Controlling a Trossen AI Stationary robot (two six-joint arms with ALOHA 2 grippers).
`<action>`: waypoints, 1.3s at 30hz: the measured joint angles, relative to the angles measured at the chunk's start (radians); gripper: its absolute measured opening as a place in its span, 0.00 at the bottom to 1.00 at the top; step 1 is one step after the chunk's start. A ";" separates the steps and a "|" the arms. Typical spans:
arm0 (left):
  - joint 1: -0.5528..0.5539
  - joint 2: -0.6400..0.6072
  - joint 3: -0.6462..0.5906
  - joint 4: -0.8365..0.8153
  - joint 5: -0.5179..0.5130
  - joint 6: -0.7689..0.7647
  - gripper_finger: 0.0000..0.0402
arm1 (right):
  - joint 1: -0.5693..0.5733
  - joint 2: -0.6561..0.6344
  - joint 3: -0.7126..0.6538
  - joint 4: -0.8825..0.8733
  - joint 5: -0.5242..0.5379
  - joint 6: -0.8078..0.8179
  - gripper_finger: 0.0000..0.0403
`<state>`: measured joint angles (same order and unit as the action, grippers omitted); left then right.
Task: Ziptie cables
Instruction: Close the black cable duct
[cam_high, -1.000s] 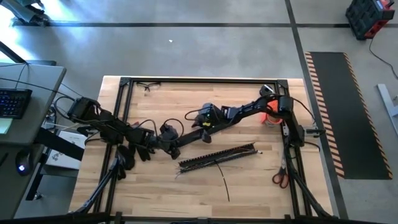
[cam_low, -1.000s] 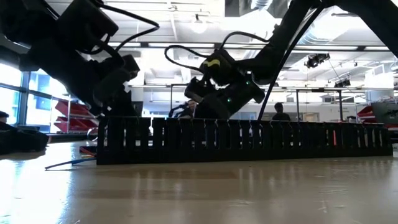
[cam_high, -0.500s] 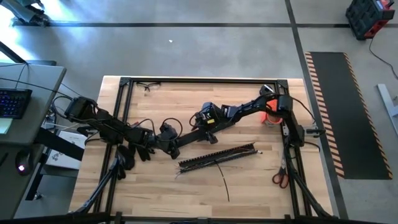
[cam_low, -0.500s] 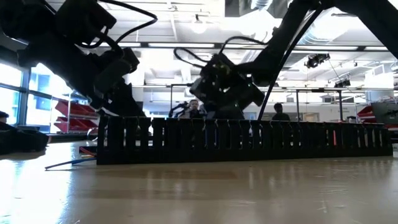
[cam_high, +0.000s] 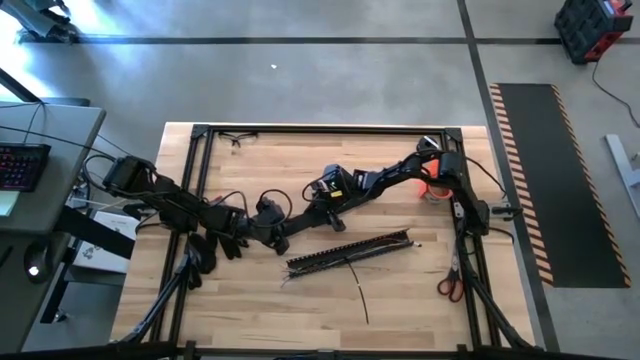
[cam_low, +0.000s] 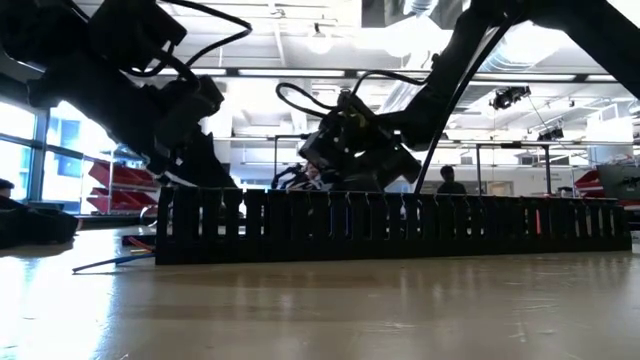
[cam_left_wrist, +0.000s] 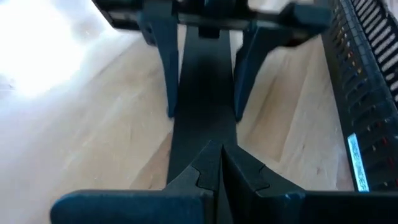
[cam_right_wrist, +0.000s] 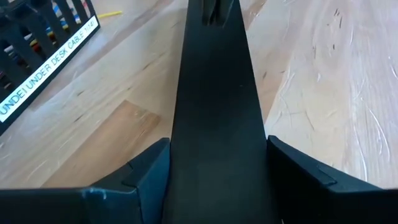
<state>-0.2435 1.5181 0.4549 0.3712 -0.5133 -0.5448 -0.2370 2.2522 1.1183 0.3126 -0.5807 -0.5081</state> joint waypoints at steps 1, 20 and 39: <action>-0.003 0.000 0.000 0.010 -0.014 0.008 0.00 | 0.000 0.006 0.001 0.006 0.001 0.003 0.51; -0.122 -0.359 0.000 -0.129 -0.279 0.181 0.00 | 0.004 -0.287 -0.015 -0.282 0.261 0.171 0.51; -0.253 -0.399 0.000 -0.165 -0.281 0.155 0.00 | 0.243 -0.463 -0.010 -0.564 0.305 0.310 0.51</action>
<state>-0.4962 1.1187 0.4550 0.2063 -0.7946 -0.3901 0.0064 1.7892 1.1080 -0.2518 -0.2757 -0.1977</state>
